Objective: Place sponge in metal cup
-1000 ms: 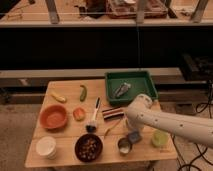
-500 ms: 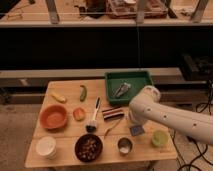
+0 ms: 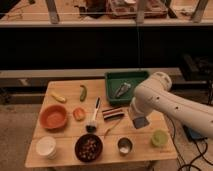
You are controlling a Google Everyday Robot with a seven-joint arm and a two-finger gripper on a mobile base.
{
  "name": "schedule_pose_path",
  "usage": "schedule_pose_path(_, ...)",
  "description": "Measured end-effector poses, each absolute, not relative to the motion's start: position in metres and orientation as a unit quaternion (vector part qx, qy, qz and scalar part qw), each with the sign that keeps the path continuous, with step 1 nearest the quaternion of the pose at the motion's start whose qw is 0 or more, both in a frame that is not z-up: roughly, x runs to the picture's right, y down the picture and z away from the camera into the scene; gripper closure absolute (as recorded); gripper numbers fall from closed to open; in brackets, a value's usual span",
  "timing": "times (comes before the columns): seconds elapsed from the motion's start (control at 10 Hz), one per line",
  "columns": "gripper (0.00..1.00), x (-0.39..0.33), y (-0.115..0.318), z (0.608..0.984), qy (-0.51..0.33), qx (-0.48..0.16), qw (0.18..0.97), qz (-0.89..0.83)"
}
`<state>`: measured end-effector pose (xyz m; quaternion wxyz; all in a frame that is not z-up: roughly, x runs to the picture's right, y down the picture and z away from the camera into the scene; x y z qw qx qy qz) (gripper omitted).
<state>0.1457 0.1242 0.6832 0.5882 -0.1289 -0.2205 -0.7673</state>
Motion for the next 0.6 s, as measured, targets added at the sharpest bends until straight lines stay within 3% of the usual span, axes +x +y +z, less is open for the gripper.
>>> schedule_pose_path(0.6, 1.00, 0.073, 0.208, 0.636, -0.288, -0.142, 0.537, -0.781)
